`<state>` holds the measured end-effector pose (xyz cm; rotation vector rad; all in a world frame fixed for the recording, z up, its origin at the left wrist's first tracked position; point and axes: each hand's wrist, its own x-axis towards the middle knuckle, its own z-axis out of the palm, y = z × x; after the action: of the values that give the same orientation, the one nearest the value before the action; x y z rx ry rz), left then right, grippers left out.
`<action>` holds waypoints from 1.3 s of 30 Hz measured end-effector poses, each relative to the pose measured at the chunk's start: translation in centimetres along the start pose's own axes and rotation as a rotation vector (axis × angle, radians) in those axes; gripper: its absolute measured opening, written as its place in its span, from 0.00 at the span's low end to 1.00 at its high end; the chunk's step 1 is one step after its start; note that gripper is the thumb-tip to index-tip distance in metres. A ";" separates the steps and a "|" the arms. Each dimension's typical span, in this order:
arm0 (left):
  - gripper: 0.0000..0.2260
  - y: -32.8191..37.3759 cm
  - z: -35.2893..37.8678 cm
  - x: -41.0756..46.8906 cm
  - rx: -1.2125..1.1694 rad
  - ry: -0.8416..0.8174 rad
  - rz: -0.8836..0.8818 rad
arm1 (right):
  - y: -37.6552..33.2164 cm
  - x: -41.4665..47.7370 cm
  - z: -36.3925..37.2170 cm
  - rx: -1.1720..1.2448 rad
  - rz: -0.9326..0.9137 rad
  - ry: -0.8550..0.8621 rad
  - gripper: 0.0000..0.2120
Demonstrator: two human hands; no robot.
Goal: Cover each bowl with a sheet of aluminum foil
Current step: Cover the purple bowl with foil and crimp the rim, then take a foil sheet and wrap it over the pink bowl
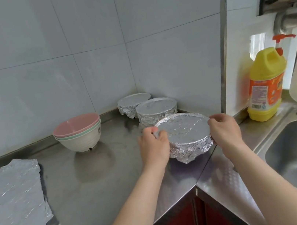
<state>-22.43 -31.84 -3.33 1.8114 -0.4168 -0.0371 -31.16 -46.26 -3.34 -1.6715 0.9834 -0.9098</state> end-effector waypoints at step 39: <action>0.09 2.1 -8.8 -3.0 -0.054 -0.192 0.150 | -4.6 -8.0 4.2 -0.120 -0.531 -0.201 0.13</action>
<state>-23.65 -23.29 0.59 1.7246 -0.6811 -0.1174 -29.70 -36.53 -1.04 -2.1313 0.4677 -1.0074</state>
